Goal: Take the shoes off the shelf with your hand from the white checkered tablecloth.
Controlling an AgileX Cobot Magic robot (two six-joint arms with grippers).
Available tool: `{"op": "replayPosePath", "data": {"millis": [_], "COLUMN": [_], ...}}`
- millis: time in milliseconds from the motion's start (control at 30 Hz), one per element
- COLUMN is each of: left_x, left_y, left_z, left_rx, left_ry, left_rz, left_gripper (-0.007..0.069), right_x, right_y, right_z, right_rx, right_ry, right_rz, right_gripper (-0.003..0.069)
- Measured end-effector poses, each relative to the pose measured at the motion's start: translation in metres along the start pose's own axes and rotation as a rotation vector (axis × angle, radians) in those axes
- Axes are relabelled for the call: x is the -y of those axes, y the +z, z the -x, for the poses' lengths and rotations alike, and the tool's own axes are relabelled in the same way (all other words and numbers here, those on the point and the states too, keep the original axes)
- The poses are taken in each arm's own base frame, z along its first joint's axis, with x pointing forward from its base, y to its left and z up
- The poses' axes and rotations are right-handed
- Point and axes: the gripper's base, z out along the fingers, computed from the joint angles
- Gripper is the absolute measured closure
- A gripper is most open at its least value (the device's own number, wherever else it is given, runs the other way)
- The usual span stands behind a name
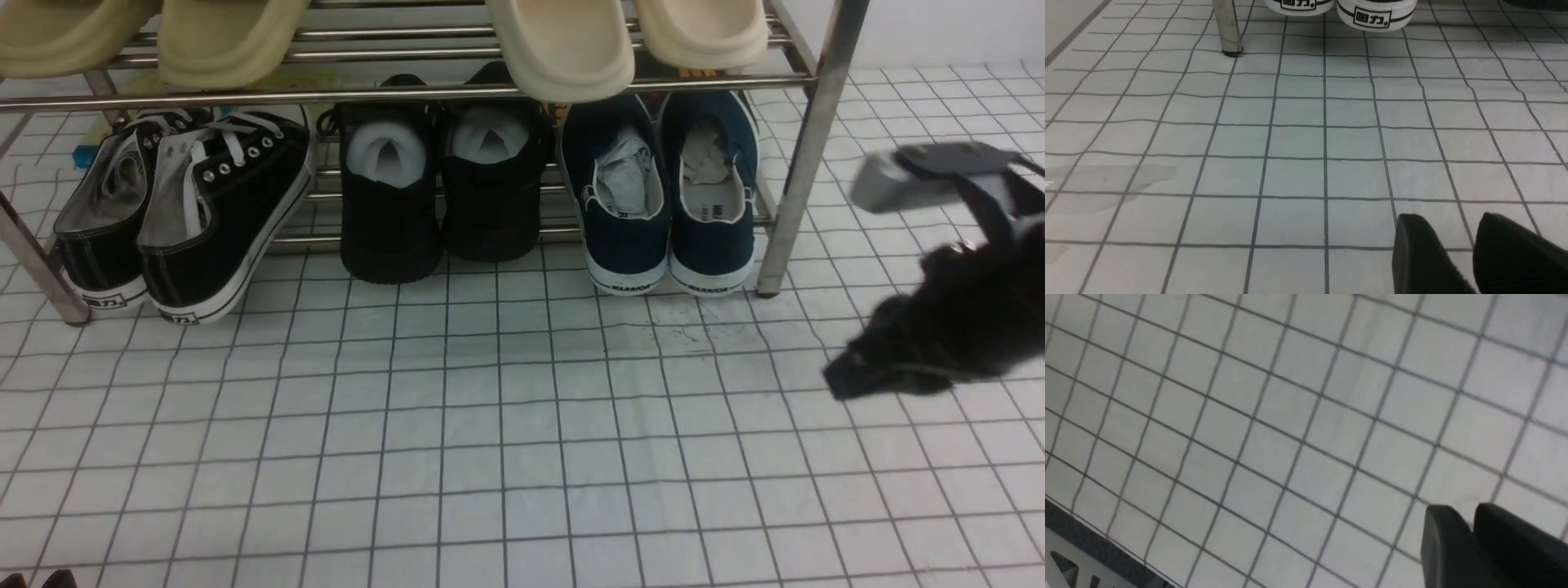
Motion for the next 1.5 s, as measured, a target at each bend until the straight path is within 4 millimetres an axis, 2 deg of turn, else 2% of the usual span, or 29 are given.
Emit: {"op": "replayPosePath", "data": {"millis": [67, 100, 133, 167, 200, 233, 367, 433, 500, 533, 600, 800, 900, 967, 1100, 1133, 1167, 1300, 1467, 1500], "left_x": [0.000, 0.000, 0.000, 0.000, 0.000, 0.000, 0.000, 0.000, 0.000, 0.000, 0.000, 0.000, 0.000, 0.000, 0.000, 0.000, 0.000, 0.000, 0.000, 0.000], "left_y": [0.000, 0.000, 0.000, 0.000, 0.000, 0.000, 0.000, 0.000, 0.000, 0.000, 0.000, 0.000, 0.000, 0.000, 0.000, 0.000, 0.000, 0.000, 0.000, 0.000], "left_z": [0.000, 0.000, 0.000, 0.000, 0.000, 0.000, 0.000, 0.000, 0.000, 0.000, 0.000, 0.000, 0.000, 0.000, 0.000, 0.000, 0.000, 0.000, 0.000, 0.000], "left_rx": [0.000, 0.000, 0.000, 0.000, 0.000, 0.000, 0.000, 0.000, 0.000, 0.000, 0.000, 0.000, 0.000, 0.000, 0.000, 0.000, 0.000, 0.000, 0.000, 0.000], "left_ry": [0.000, 0.000, 0.000, 0.000, 0.000, 0.000, 0.000, 0.000, 0.000, 0.000, 0.000, 0.000, 0.000, 0.000, 0.000, 0.000, 0.000, 0.000, 0.000, 0.000], "left_rz": [0.000, 0.000, 0.000, 0.000, 0.000, 0.000, 0.000, 0.000, 0.000, 0.000, 0.000, 0.000, 0.000, 0.000, 0.000, 0.000, 0.000, 0.000, 0.000, 0.000], "left_gripper": [0.0385, 0.0385, 0.0385, 0.0385, 0.0385, 0.0385, 0.0385, 0.0385, 0.0385, 0.0385, 0.0385, 0.0385, 0.0385, 0.0385, 0.0385, 0.0385, 0.0385, 0.0385, 0.0385, 0.0385], "right_x": [-0.013, -0.013, -0.024, -0.025, -0.029, -0.034, -0.044, -0.045, -0.044, -0.045, -0.039, -0.023, -0.023, -0.022, -0.022, -0.022, -0.023, -0.026, -0.035, -0.035], "right_y": [0.013, 0.011, 0.022, 0.026, 0.027, 0.038, 0.060, 0.063, 0.081, 0.081, 0.097, 0.133, 0.135, 0.136, 0.136, 0.136, 0.134, 0.124, 0.090, 0.090], "right_z": [0.024, 0.026, 0.046, 0.048, 0.056, 0.069, 0.107, 0.118, 0.136, 0.138, 0.148, 0.153, 0.155, 0.155, 0.155, 0.155, 0.155, 0.153, 0.149, 0.149], "right_rx": [-0.008, 0.001, -0.006, -0.016, -0.008, -0.012, 0.035, 0.062, 0.090, 0.098, 0.116, 0.114, 0.133, 0.132, 0.125, 0.124, 0.124, 0.104, 0.089, 0.086], "right_ry": [-0.044, -0.046, -0.092, -0.099, -0.122, -0.163, -0.217, -0.218, -0.237, -0.239, -0.261, -0.310, -0.321, -0.326, -0.317, -0.316, -0.313, -0.313, -0.307, -0.306], "right_rz": [0.010, 0.008, 0.006, 0.006, 0.000, -0.012, -0.048, -0.051, -0.074, -0.076, -0.109, -0.189, -0.200, -0.205, -0.198, -0.197, -0.195, -0.194, -0.179, -0.177], "right_gripper": [0.0456, 0.0444, 0.0380, 0.0374, 0.0350, 0.0312, 0.0234, 0.0223, 0.0209, 0.0209, 0.0207, 0.0209, 0.0235, 0.0302, 0.0552, 0.0564, 0.0615, 0.0615, 0.0615, 0.0615]}}
